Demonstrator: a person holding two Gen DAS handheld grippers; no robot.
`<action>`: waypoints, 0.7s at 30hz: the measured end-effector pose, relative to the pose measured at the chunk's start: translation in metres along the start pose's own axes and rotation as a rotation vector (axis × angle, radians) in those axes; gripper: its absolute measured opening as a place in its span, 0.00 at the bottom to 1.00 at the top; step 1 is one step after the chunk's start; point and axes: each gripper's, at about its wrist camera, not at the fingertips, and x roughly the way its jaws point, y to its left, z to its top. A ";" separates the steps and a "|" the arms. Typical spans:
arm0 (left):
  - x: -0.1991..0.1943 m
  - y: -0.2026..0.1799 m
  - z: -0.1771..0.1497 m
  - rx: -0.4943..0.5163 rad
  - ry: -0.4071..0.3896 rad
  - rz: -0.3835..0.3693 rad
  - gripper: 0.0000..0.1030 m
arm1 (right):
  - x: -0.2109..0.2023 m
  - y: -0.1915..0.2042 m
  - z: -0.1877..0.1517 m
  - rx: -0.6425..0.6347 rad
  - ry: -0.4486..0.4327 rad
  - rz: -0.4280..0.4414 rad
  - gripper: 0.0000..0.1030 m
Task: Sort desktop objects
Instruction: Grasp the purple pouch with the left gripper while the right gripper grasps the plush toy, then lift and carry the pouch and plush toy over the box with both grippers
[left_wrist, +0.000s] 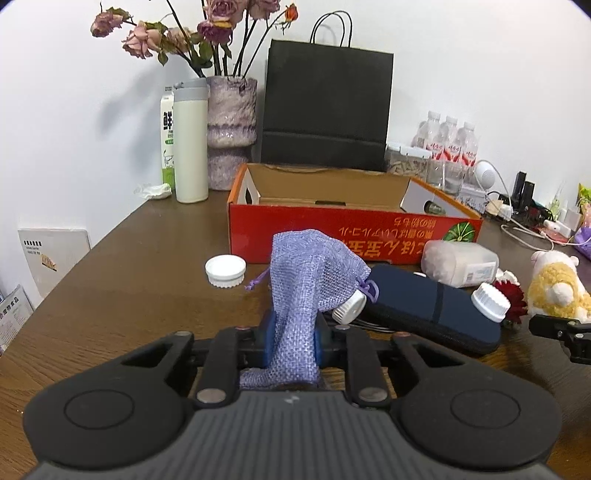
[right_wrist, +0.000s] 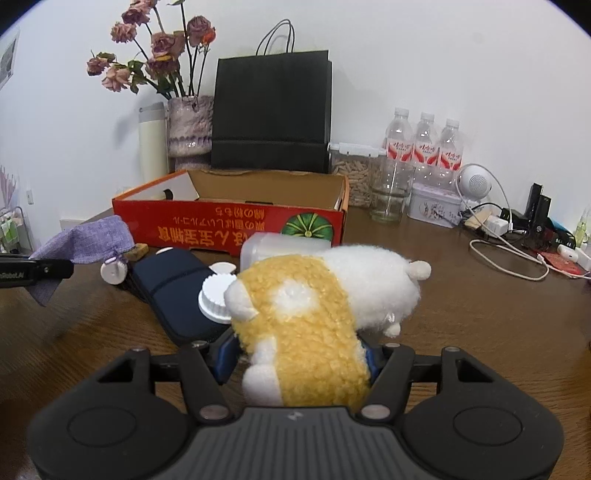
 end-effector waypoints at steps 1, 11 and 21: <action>-0.001 0.000 0.000 0.001 0.000 -0.003 0.18 | -0.001 0.001 0.000 0.000 -0.004 0.001 0.59; 0.005 -0.002 -0.016 0.004 0.107 -0.032 0.18 | -0.006 0.018 0.002 -0.032 -0.019 0.037 0.59; -0.036 -0.011 0.001 0.010 -0.035 -0.113 0.17 | -0.009 0.027 0.000 -0.042 -0.019 0.053 0.60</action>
